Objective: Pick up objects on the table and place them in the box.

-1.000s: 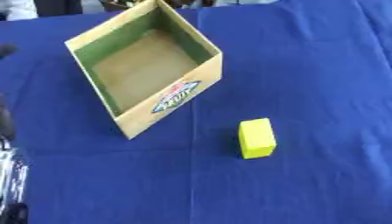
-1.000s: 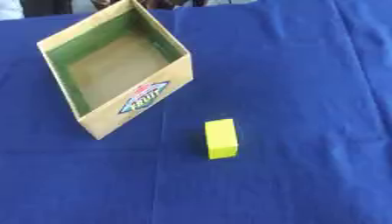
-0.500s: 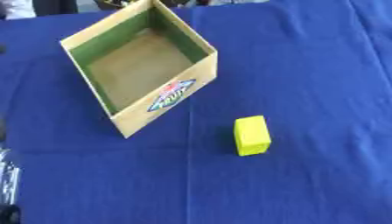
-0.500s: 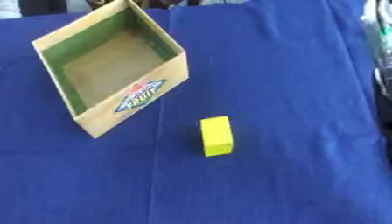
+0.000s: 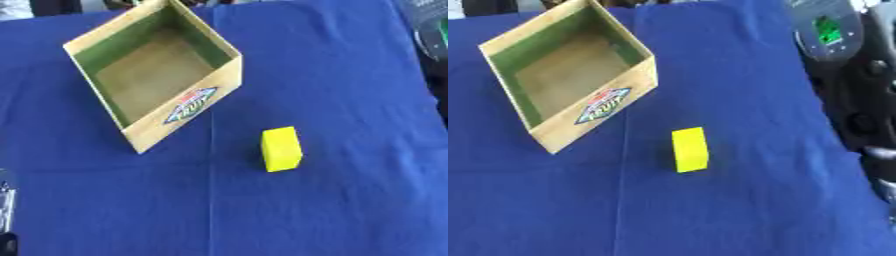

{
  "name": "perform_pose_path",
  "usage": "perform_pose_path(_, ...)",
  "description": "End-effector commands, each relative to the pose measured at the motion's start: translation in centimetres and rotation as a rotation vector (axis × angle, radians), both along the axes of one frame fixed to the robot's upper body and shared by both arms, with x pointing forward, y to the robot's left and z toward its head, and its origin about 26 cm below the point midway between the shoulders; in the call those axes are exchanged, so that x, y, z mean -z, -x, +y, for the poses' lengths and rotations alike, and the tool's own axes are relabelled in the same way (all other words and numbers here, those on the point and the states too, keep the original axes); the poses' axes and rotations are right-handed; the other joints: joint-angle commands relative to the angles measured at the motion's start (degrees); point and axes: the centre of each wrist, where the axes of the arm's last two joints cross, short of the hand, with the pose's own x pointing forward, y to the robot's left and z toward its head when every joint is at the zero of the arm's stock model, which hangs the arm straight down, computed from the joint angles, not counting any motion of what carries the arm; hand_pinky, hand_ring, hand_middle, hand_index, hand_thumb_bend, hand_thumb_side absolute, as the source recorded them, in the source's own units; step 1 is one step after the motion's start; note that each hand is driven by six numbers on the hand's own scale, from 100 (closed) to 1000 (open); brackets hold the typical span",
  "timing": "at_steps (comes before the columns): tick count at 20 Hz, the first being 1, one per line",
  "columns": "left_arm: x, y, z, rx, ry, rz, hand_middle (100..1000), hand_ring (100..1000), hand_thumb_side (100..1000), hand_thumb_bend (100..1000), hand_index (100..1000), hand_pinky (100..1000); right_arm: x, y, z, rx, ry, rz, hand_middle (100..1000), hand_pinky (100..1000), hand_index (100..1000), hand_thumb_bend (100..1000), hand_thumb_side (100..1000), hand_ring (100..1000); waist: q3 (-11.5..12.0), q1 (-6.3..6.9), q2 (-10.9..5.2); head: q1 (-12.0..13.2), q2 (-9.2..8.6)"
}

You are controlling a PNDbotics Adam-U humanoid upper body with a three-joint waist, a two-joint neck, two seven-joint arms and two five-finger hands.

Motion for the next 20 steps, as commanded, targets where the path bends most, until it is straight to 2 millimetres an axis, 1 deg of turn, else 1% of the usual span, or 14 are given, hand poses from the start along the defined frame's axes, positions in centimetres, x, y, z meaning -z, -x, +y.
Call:
perform_pose_path(1,-0.5,0.3,-0.1,0.014,-0.010,-0.020,732,788,926,100,826,688,-0.2,-1.0,1.3,0.037,0.085,0.059,778,829,906,613,900,821,0.20,-0.20,-1.76,-0.30,-0.62)
perform_pose_path(3,-0.5,0.3,-0.2,0.017,-0.010,-0.019,732,788,927,100,826,688,0.0,-1.5,2.0,0.051,0.111,0.096,779,830,907,622,890,822,0.25,-0.20,-1.76,-0.38,-0.91)
perform_pose_path(4,-0.5,0.3,-0.2,0.020,-0.010,-0.019,732,789,926,100,826,688,0.2,-1.7,2.3,0.056,0.122,0.113,782,834,909,647,851,826,0.29,-0.19,-1.76,-0.50,-0.98)
perform_pose_path(7,-0.5,0.3,-0.3,0.026,-0.011,-0.020,733,789,926,100,826,688,0.6,-2.3,3.6,0.066,0.146,0.157,788,838,913,649,835,831,0.42,-0.15,-1.79,-1.01,-1.08)
perform_pose_path(9,-0.5,0.3,-0.3,0.029,-0.012,-0.019,733,789,926,100,826,688,1.0,-2.7,4.4,0.068,0.160,0.189,792,843,920,685,767,835,0.56,-0.12,-1.81,-1.43,-1.13)
perform_pose_path(10,-0.5,0.3,-0.4,0.030,-0.012,-0.019,733,790,926,100,826,688,1.3,-2.9,4.7,0.070,0.167,0.213,791,848,926,712,706,840,0.65,-0.11,-1.80,-1.60,-1.19)
perform_pose_path(11,-0.5,0.3,-0.4,0.031,-0.011,-0.019,733,790,926,100,826,688,1.5,-3.1,4.9,0.071,0.173,0.238,792,851,932,728,665,843,0.72,-0.11,-1.79,-1.71,-1.25)
perform_pose_path(14,-0.6,0.3,-0.4,0.033,-0.012,-0.020,733,790,926,100,825,688,2.1,-3.7,5.3,0.083,0.203,0.321,810,864,957,783,583,863,0.89,-0.15,-1.74,-1.82,-1.37)
perform_pose_path(17,-0.6,0.3,-0.4,0.034,-0.013,-0.019,733,791,926,100,825,688,2.1,-4.0,5.2,0.088,0.229,0.384,815,871,966,804,566,871,0.86,-0.23,-1.67,-1.73,-1.37)
perform_pose_path(20,-0.5,0.3,-0.4,0.034,-0.014,-0.018,734,791,926,100,825,688,1.9,-4.0,5.0,0.096,0.242,0.409,814,871,965,792,540,872,0.79,-0.30,-1.61,-1.68,-1.40)
